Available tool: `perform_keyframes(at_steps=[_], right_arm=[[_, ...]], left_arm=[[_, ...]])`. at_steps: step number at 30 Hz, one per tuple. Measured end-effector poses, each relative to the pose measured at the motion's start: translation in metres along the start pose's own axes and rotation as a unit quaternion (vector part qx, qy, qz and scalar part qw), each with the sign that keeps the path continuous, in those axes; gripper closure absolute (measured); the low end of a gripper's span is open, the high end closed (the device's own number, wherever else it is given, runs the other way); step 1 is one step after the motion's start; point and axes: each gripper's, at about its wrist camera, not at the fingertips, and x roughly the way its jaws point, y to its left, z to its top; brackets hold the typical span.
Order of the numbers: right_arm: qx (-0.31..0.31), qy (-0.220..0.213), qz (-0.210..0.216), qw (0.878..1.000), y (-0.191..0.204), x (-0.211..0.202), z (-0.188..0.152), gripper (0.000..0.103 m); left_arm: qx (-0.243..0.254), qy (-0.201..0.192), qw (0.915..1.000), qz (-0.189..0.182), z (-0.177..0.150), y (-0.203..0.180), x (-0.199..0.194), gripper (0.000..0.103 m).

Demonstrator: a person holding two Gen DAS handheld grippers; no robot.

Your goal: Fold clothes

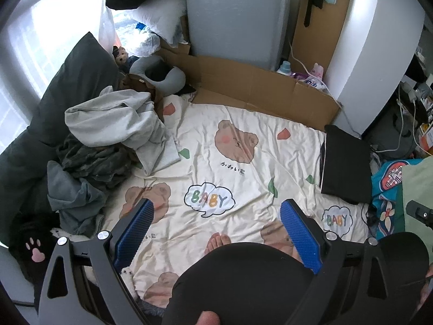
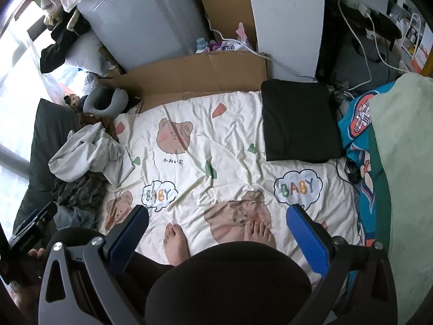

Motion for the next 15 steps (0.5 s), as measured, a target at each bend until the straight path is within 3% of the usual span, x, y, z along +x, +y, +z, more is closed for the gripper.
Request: perform_keyframes(at_steps=[15], right_arm=[[-0.027,-0.021,0.012,0.999,0.021,-0.006,0.003,0.001]], left_arm=[[-0.019,-0.024,0.9986,-0.044,0.011,0.045,-0.022,0.008]])
